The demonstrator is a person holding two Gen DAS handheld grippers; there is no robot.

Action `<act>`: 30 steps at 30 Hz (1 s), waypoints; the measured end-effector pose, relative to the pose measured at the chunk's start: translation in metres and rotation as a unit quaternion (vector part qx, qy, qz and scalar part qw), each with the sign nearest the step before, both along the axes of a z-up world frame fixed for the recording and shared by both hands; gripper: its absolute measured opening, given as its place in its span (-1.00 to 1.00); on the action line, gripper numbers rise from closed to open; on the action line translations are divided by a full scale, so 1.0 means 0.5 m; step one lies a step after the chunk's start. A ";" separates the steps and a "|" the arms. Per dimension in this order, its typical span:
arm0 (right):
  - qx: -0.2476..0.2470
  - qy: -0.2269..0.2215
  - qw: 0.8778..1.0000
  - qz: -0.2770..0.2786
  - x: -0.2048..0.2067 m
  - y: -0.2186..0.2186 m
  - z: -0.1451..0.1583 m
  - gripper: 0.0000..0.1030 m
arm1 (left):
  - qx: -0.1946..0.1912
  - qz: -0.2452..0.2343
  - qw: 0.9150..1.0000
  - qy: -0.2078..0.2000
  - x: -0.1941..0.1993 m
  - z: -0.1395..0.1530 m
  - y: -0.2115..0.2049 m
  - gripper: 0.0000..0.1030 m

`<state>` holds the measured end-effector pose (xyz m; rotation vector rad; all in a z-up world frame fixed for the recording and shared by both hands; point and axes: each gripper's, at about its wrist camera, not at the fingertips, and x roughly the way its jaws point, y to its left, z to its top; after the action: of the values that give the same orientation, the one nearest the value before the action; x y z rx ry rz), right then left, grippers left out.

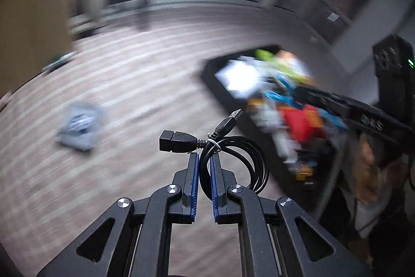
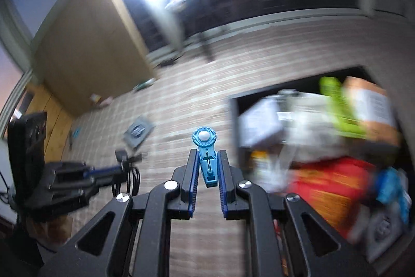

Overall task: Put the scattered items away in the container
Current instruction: 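Carry the cable and clip to the bin and open both grippers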

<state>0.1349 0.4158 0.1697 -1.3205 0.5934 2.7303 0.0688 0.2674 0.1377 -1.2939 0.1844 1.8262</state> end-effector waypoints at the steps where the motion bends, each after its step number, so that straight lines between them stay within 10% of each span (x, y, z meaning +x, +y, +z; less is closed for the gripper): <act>1: 0.005 0.003 1.000 -0.026 0.028 0.036 0.009 -0.73 | 0.001 -0.020 1.000 0.000 0.021 0.005 0.032 -0.85; 12: 0.041 -0.008 0.981 -0.189 0.195 0.272 0.023 -0.73 | -0.014 -0.194 0.981 0.006 0.245 -0.013 0.257 -0.84; 16: 0.054 -0.014 0.976 -0.212 0.202 0.313 0.015 -0.72 | -0.039 -0.185 0.982 0.011 0.254 -0.035 0.290 -0.27; 19: 0.064 -0.028 0.972 -0.223 0.198 0.329 0.012 -0.45 | -0.029 -0.174 0.984 0.012 0.248 -0.029 0.283 -0.28; 30: 0.065 -0.016 0.984 -0.164 0.127 0.254 0.027 -0.44 | -0.019 -0.081 0.996 0.018 0.130 -0.017 0.164 -0.28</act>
<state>0.1986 0.5429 0.1831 -1.1231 0.5612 2.4327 0.1336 0.3491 0.1290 -1.2360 0.3347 1.7162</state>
